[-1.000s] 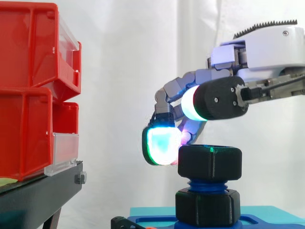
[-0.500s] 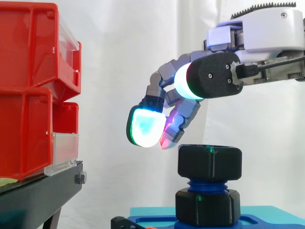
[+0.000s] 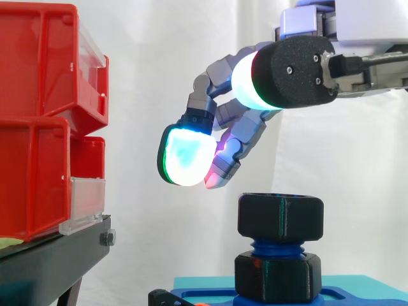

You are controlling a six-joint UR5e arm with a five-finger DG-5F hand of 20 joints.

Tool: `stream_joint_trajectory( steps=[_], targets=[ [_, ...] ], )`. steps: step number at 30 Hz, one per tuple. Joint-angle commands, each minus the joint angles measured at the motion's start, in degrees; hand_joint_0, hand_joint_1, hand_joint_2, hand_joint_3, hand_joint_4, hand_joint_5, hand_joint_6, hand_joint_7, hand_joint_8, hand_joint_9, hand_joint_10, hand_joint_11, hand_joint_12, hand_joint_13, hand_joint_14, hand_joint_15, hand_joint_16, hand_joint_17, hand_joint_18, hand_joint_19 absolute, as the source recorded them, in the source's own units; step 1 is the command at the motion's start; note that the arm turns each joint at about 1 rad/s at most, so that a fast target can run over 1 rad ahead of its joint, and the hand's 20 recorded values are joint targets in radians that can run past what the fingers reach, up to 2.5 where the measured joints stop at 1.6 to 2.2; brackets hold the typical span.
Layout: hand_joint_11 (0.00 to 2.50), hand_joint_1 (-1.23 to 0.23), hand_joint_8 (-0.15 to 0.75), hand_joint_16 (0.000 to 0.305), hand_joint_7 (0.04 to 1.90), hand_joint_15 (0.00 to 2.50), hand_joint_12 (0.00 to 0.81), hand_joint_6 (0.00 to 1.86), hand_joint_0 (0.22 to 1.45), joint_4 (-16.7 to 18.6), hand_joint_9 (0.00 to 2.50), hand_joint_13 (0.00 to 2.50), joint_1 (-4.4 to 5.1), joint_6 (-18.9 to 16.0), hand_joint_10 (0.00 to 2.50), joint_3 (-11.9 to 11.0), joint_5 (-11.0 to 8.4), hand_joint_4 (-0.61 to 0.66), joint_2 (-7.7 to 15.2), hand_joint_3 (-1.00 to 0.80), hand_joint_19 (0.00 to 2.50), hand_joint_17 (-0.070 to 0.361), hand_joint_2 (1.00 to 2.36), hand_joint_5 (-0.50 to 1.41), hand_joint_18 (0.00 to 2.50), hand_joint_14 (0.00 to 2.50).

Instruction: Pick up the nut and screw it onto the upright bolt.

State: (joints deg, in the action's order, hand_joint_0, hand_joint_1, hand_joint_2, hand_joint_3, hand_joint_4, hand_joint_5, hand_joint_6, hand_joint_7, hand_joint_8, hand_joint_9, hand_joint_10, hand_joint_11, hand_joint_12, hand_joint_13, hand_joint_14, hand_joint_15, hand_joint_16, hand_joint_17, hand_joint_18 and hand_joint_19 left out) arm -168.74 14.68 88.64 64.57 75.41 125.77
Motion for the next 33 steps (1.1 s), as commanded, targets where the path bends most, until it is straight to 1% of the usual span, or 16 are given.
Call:
stream_joint_trajectory(
  steps=[1, 10, 15, 16, 18, 24, 26, 27, 31, 33],
  targets=[
    [0.0, -0.11, 0.245, 0.021, 0.89, 0.0, 0.232, 0.5, 0.51, -0.1, 0.82, 0.67, 0.44, 0.0, 0.0, -0.1, -0.17, 0.25, 0.0, -0.5, 0.0, 0.048, 1.0, -0.07, 0.32, 0.0],
    [0.0, -0.11, 0.249, 0.02, 0.9, 0.0, 0.226, 0.5, 0.51, -0.8, 0.82, 0.7, 0.53, 0.0, 0.0, 0.0, -0.09, 0.25, 0.0, -0.5, 0.0, 0.046, 1.0, -0.07, 0.35, 0.0],
    [0.0, -0.12, 0.252, 0.019, 0.92, 0.0, 0.224, 0.5, 0.51, -0.7, 0.83, 0.71, 0.53, 0.0, 0.0, 2.1, 0.35, 0.26, 0.0, -0.5, 0.0, 0.044, 1.0, -0.07, 0.36, 0.0],
    [0.0, -0.12, 0.252, 0.019, 0.91, 0.0, 0.224, 0.5, 0.51, -0.5, 0.83, 0.71, 0.35, -0.1, 0.0, 2.6, 0.35, 0.26, 0.0, -0.5, 0.0, 0.044, 1.0, -0.07, 0.36, 0.0],
    [0.0, -0.12, 0.252, 0.019, 0.92, 0.0, 0.225, 0.5, 0.51, -0.1, 0.83, 0.71, 0.26, -0.1, 0.0, 2.8, 0.44, 0.26, 0.0, -0.5, 0.0, 0.043, 1.0, -0.07, 0.36, 0.0],
    [0.0, -0.13, 0.252, 0.019, 0.93, 0.0, 0.226, 0.5, 0.52, -0.3, 0.83, 0.69, -0.09, 0.0, 0.0, 2.8, 0.88, 0.27, 0.0, -0.5, 0.0, 0.043, 1.0, -0.07, 0.33, 0.0],
    [0.0, -0.13, 0.253, 0.019, 0.93, 0.0, 0.225, 0.5, 0.52, -0.3, 0.83, 0.69, -0.44, -0.1, 0.0, 2.8, 0.88, 0.26, 0.0, -0.5, 0.0, 0.043, 1.0, -0.07, 0.33, 0.0],
    [0.0, -0.13, 0.253, 0.019, 0.93, 0.0, 0.223, 0.5, 0.52, -0.3, 0.83, 0.69, -0.44, -0.1, 0.0, 2.8, 0.88, 0.26, 0.0, -0.5, 0.0, 0.043, 1.0, -0.07, 0.33, 0.0],
    [0.0, -0.13, 0.255, 0.019, 0.96, 0.0, 0.224, 0.5, 0.52, -0.4, 0.84, 0.69, -0.7, -0.1, 0.0, 2.8, 0.88, 0.27, 0.0, -0.5, 0.0, 0.042, 1.0, -0.07, 0.32, 0.0],
    [0.0, -0.13, 0.257, 0.019, 1.01, 0.0, 0.224, 0.5, 0.52, -0.5, 0.85, 0.69, -0.88, -0.1, 0.0, 2.8, 0.88, 0.27, 0.0, -0.5, 0.0, 0.042, 1.0, -0.06, 0.32, 0.0]
  ],
)
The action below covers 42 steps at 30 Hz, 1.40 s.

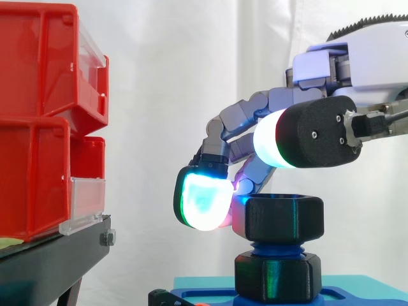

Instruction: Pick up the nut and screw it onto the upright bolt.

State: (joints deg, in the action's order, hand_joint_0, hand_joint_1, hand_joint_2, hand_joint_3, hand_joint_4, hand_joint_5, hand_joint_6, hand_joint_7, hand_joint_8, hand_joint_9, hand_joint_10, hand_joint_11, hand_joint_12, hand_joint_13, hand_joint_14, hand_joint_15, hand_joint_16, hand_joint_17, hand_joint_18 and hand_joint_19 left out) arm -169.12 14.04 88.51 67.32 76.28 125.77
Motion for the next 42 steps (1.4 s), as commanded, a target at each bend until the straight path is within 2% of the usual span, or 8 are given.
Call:
stream_joint_trajectory(
  steps=[1, 6, 11, 12, 16, 27, 33, 42],
  targets=[
    [0.0, -0.14, 0.257, 0.019, 1.05, 0.0, 0.224, 0.5, 0.52, -0.2, 0.84, 0.69, -0.33, 0.0, 0.0, 0.0, 0.1, 0.27, 0.0, -0.5, 0.0, 0.042, 1.0, -0.06, 0.33, 0.0],
    [0.0, -0.14, 0.26, 0.018, 1.28, 0.0, 0.221, 0.5, 0.52, -0.5, 0.85, 0.7, -0.86, 0.2, 0.0, 0.0, 0.27, 0.21, 0.0, -0.5, 0.0, 0.04, 1.0, -0.05, 0.34, 0.0],
    [0.0, -0.15, 0.265, 0.017, 1.4, 0.0, 0.217, 0.5, 0.53, -0.5, 0.88, 0.71, -1.65, 0.3, 0.0, 0.0, 0.8, 0.17, 0.0, -0.5, 0.0, 0.039, 1.0, -0.03, 0.34, 0.0],
    [0.0, -0.15, 0.268, 0.017, 1.41, 0.0, 0.215, 0.5, 0.53, -0.5, 0.88, 0.72, -2.18, 0.3, 0.0, 0.0, 2.03, 0.17, 0.0, -0.5, 0.0, 0.038, 1.0, -0.03, 0.35, 0.0],
    [0.0, -0.16, 0.27, 0.016, 1.48, 0.0, 0.215, 0.5, 0.53, -0.5, 0.9, 0.73, -2.53, 0.3, 0.0, 0.0, 2.82, 0.16, -0.1, -0.5, 0.0, 0.037, 1.0, -0.02, 0.36, 0.0],
    [0.0, -0.17, 0.285, 0.014, 1.54, 0.0, 0.202, 0.5, 0.54, -1.7, 1.02, 0.79, -3.58, 0.5, 0.0, 0.0, 4.32, 0.17, 0.0, -0.5, 0.0, 0.031, 1.0, 0.01, 0.42, 0.0],
    [0.0, -0.2, 0.277, 0.011, 1.42, 0.0, 0.187, 0.54, 0.54, -4.2, 1.15, 0.85, -4.37, 0.6, 0.0, -0.2, 5.19, 0.14, -0.4, -0.5, 0.0, 0.025, 1.0, 0.02, 0.47, 0.0],
    [0.0, -0.21, 0.253, 0.011, 1.39, 0.0, 0.177, 0.5, 0.54, -4.6, 1.27, 0.88, -4.64, 2.4, 0.0, -3.7, 5.28, 0.15, -0.7, -0.5, 0.0, 0.024, 1.0, 0.03, 0.49, 0.0]
  ],
)
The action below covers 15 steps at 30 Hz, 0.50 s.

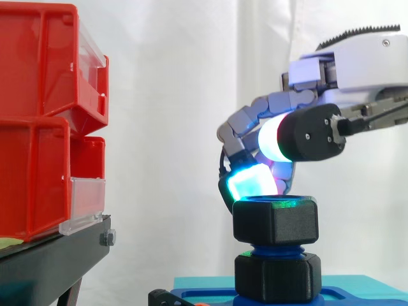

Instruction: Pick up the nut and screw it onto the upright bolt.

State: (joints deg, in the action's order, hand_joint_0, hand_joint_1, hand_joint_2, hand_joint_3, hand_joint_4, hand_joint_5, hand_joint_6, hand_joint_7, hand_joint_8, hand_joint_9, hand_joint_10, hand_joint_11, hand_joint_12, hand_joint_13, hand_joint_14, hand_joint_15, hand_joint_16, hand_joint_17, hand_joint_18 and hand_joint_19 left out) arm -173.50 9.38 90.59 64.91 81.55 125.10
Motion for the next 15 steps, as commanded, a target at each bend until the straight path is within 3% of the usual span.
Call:
stream_joint_trajectory(
  steps=[1, 7, 11, 15],
  targets=[
    [0.0, -0.21, 0.253, 0.011, 1.36, 0.0, 0.178, 0.5, 0.54, -0.2, 1.26, 0.88, -0.06, 0.4, 0.0, -1.4, 0.02, 0.16, 0.0, -0.5, 0.0, 0.024, 1.0, 0.03, 0.49, 0.0],
    [0.0, -0.21, 0.259, 0.013, 1.19, 0.0, 0.186, 0.51, 0.54, 0.2, 1.18, 0.87, 0.29, 0.6, 0.0, -1.5, 0.81, 0.21, 0.0, -0.5, 0.0, 0.028, 1.0, -0.02, 0.49, 0.0],
    [0.0, -0.2, 0.256, 0.014, 1.01, 0.0, 0.19, 0.5, 0.54, -0.2, 1.15, 0.85, 0.46, 0.6, 0.0, -4.7, 1.07, 0.28, 0.0, -0.5, 0.0, 0.031, 1.0, -0.04, 0.49, 0.0],
    [0.0, -0.2, 0.254, 0.015, 0.87, 0.0, 0.197, 0.5, 0.53, 0.0, 1.13, 0.84, 0.64, 0.6, 0.0, -4.9, 0.9, 0.27, 0.1, -0.5, 0.0, 0.033, 1.0, -0.05, 0.49, 0.0]
  ],
)
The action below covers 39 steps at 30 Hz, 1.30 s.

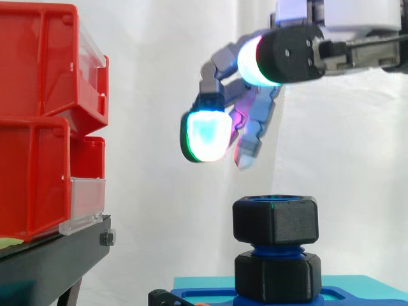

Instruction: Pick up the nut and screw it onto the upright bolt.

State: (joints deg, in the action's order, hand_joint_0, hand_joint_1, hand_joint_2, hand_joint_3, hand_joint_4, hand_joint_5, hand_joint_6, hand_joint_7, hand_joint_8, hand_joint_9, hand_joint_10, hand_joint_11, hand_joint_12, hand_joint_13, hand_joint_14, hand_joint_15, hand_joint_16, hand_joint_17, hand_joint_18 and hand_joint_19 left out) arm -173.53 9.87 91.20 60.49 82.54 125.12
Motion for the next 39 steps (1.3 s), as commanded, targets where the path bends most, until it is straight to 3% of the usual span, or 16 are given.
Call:
stream_joint_trajectory(
  steps=[1, 7, 13, 17, 25, 39],
  targets=[
    [0.0, -0.2, 0.251, 0.015, 0.84, 0.0, 0.2, 0.5, 0.53, 0.1, 1.12, 0.83, 0.5, 0.0, 0.0, -0.4, -0.18, 0.27, 0.1, -0.5, 0.0, 0.034, 1.0, -0.06, 0.48, 0.0],
    [0.0, -0.19, 0.241, 0.017, 0.79, 0.0, 0.202, 0.5, 0.53, 2.8, 1.07, 0.8, 1.64, -0.1, 0.0, 2.4, -0.45, 0.25, 0.3, -0.5, 0.0, 0.039, 1.0, -0.06, 0.46, 0.0],
    [0.0, -0.18, 0.235, 0.019, 0.78, 0.0, 0.208, 0.5, 0.53, 5.5, 1.01, 0.77, 1.99, -0.7, 0.0, 4.5, -0.97, 0.24, 0.3, -0.5, 0.0, 0.042, 1.0, -0.06, 0.43, 0.0],
    [0.0, -0.18, 0.231, 0.019, 0.77, 0.0, 0.209, 0.5, 0.52, 5.7, 0.98, 0.74, 2.17, -1.1, 0.0, 4.5, -0.97, 0.24, 0.3, -0.5, 0.0, 0.043, 1.0, -0.06, 0.41, 0.0],
    [0.0, -0.18, 0.237, 0.019, 0.8, 0.0, 0.212, 0.5, 0.52, 2.4, 0.99, 0.75, 2.17, -1.9, 0.0, 4.5, -0.71, 0.25, 0.3, -0.5, 0.0, 0.043, 1.0, -0.06, 0.41, 0.0],
    [0.0, -0.19, 0.247, 0.018, 0.99, 0.0, 0.213, 0.5, 0.53, 1.8, 0.99, 0.76, 2.17, -3.5, 0.0, 4.5, -0.27, 0.27, 0.3, -0.5, 0.0, 0.041, 1.0, -0.05, 0.42, 0.0]
  ],
)
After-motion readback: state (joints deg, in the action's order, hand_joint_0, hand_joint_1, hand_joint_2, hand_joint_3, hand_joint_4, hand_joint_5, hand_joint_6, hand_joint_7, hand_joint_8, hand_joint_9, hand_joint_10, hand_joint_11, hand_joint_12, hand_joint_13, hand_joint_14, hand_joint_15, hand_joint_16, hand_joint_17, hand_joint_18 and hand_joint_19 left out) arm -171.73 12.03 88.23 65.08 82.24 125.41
